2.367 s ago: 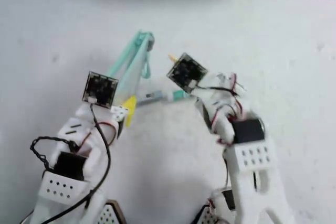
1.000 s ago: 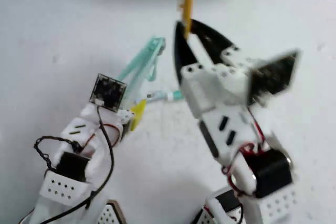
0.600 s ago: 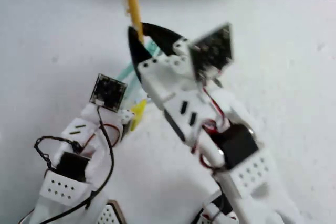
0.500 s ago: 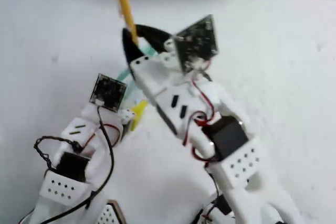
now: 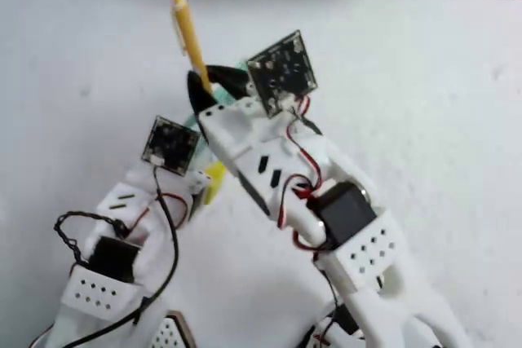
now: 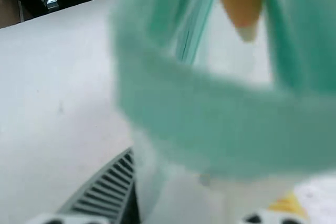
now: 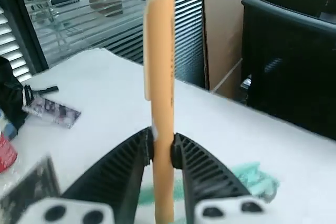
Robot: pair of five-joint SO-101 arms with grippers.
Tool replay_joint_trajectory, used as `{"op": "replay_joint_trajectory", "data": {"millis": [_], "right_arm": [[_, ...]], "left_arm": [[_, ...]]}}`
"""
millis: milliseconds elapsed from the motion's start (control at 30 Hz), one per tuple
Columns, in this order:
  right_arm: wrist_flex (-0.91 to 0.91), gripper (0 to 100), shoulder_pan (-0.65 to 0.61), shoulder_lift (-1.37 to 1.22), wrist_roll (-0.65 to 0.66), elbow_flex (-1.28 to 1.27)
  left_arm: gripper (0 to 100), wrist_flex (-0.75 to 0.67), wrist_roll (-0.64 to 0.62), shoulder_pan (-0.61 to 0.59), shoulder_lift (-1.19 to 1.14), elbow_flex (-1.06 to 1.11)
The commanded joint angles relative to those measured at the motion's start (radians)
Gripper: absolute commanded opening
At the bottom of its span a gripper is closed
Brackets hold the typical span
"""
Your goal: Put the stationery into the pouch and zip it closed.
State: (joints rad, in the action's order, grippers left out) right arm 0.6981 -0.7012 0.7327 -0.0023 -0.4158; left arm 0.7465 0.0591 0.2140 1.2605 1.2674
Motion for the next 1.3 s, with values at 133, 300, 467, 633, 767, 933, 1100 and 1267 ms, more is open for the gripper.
{"op": "replay_joint_trajectory", "data": {"millis": [133, 300, 467, 633, 767, 933, 1100, 1267], "right_arm": [[0.012, 1.8, -0.013, 0.128, 0.0, -0.038], [0.015, 1.8, -0.01, 0.134, 0.0, -0.057], [0.021, 1.8, -0.012, 0.142, 0.0, -0.072], [0.073, 7.8, -0.01, 0.142, 0.002, -0.071], [0.096, 21.4, -0.013, 0.142, 0.002, -0.071], [0.096, 19.7, -0.008, 0.162, 0.002, -0.069], [0.088, 19.1, 0.004, 0.272, 0.002, -0.069], [0.088, 19.1, 0.061, 0.374, 0.002, -0.069]], "left_arm": [[25, 0.005, 0.006, 0.024, 0.008, -0.009], [24, 0.005, 0.006, 0.024, 0.008, -0.009], [24, 0.005, 0.006, 0.022, 0.008, -0.009], [24, 0.005, 0.006, 0.022, 0.008, -0.009], [24, 0.005, 0.006, 0.022, 0.008, -0.009], [24, 0.005, 0.006, 0.022, 0.008, -0.009], [24, 0.005, 0.006, 0.022, 0.008, -0.009], [24, 0.005, 0.006, 0.022, 0.008, -0.008]]}}
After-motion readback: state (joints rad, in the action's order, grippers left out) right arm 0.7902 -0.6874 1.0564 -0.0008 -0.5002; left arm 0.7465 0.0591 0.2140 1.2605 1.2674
